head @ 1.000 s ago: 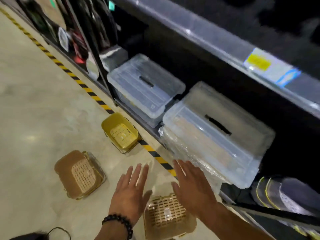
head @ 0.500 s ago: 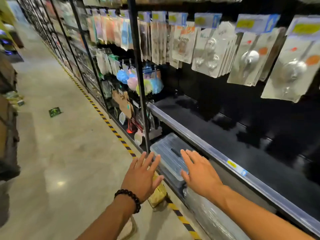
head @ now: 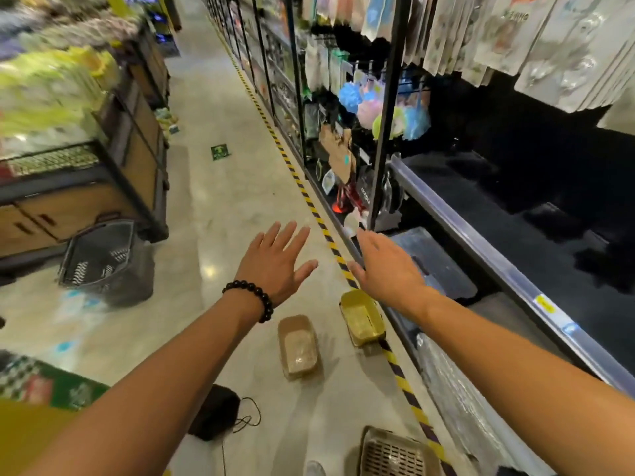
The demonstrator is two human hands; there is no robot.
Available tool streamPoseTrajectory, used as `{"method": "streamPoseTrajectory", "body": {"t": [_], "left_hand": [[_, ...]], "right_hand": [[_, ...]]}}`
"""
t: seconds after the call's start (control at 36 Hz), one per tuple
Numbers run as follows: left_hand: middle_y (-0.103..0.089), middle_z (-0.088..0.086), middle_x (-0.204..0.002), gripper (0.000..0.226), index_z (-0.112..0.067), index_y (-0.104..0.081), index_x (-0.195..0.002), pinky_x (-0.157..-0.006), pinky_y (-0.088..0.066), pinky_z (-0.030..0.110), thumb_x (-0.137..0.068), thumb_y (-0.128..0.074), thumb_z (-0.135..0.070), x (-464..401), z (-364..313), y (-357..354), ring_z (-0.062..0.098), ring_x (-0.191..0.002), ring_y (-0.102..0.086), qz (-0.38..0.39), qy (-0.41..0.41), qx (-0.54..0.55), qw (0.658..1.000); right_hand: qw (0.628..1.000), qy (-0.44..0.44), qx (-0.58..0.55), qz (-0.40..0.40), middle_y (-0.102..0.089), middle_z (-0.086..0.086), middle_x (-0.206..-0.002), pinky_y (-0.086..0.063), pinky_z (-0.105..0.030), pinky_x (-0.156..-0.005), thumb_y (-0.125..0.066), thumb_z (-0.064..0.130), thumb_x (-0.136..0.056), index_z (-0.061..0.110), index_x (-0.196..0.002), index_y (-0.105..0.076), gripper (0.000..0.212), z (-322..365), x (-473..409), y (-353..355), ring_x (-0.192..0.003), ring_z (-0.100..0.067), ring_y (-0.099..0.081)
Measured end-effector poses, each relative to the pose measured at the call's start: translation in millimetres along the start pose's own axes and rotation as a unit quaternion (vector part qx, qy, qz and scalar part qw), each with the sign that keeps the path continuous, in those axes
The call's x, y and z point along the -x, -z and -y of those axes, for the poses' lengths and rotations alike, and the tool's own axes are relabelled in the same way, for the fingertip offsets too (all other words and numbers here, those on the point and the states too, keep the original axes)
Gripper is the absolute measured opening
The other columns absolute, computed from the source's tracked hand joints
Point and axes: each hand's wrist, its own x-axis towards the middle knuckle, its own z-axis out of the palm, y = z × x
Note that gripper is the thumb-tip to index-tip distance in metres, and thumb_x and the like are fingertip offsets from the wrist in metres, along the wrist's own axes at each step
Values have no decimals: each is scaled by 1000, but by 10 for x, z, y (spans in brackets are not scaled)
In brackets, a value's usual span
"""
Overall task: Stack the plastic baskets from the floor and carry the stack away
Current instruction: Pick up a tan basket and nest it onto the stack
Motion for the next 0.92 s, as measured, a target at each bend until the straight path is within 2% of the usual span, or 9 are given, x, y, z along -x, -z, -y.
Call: {"method": "streamPoseTrajectory", "body": {"t": [0.14,0.39,0.61,0.69,0.92], "left_hand": [[-16,-1,-169,76,-32,-9,-163,-121,-17,46,-98,-14,-73,132,414,-89,27,-154,-14,12,40,-6,999],[-22,1,-167,78,-30,-14,-162,-121,-21,47,-97,-11,-74,-213,1192,-387,28,-153,-18,11,42,5,999],[-21,3,-168,77,-29,-13,-163,-121,-21,48,-98,-15,-71,-1142,1975,-776,29,-153,-16,25,-24,14,999],[-23,3,-167,76,-28,-14,-163,-120,-22,49,-99,-18,-69,-1520,2215,-891,30,-152,-18,30,-50,16,998],[-24,4,-167,74,-27,-12,-162,-118,-26,49,-99,-20,-66,-2296,2450,-1307,31,-151,-21,42,-145,6,989]], "right_hand": [[1000,10,-4,20,-34,-8,-166,-41,-52,-115,-49,51,-106,15,-166,-18,76,284,-184,-214,-149,-31,-36],[999,2,19,37,-36,-8,-162,-45,-51,-110,-46,50,-107,13,-165,-19,74,657,-828,-574,-144,-30,-40],[997,-68,29,34,-41,-8,-158,-44,-50,-110,-48,50,-106,14,-163,-24,71,992,-1650,-916,-142,-29,-42],[994,-103,27,40,-36,-10,-164,-41,-50,-114,-47,51,-107,14,-166,-20,74,1069,-1933,-1012,-147,-29,-37],[980,-196,-7,20,-34,-11,-166,-36,-49,-120,-49,49,-107,16,-167,-19,75,1031,-2402,-1440,-151,-30,-33]]}}
